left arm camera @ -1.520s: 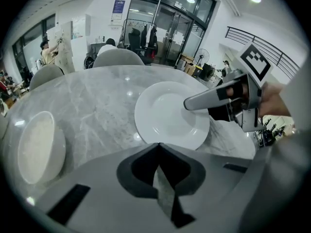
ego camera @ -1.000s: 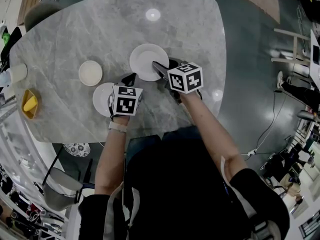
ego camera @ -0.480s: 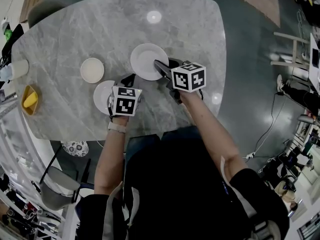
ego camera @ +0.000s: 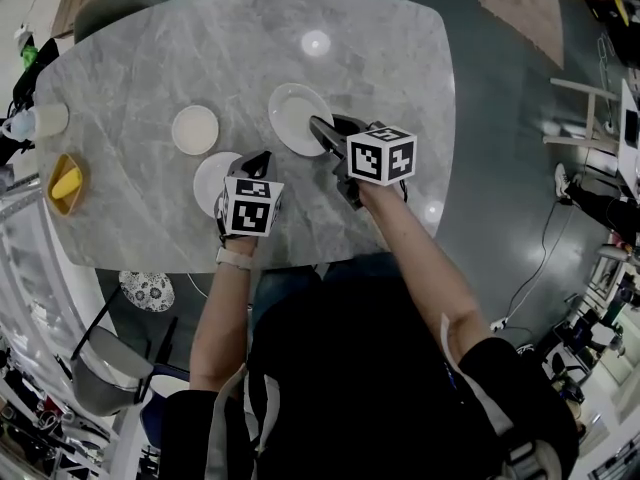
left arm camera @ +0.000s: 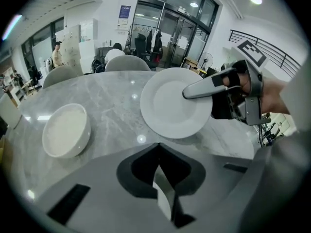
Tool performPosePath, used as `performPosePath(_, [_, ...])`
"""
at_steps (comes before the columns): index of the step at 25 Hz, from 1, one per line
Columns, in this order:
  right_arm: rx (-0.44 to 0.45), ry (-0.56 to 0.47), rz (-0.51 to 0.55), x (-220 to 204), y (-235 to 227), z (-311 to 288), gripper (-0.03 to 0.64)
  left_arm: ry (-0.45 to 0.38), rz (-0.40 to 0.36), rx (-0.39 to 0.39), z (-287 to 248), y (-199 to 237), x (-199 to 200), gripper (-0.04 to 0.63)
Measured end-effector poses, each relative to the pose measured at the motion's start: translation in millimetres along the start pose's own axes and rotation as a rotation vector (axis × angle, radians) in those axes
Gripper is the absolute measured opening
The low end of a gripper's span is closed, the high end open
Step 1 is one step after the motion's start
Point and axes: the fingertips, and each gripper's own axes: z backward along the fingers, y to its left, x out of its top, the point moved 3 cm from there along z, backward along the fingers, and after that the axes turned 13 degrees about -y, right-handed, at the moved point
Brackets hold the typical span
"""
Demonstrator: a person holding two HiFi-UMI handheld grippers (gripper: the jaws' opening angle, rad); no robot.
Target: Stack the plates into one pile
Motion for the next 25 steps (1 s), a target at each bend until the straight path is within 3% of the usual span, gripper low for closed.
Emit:
performPosePath(7, [0.007,0.012,0.045,-6.3,15.1,6.8,0.026,0.0,0.029,0.039,26.5,-2.9,-14.1,0.008])
performPosePath(25, [0.127,0.077,0.1,-51.4,92.2,9.2,0.026,-0.046,0.136,0.166,109.6,-5.1,-81.0,0.008])
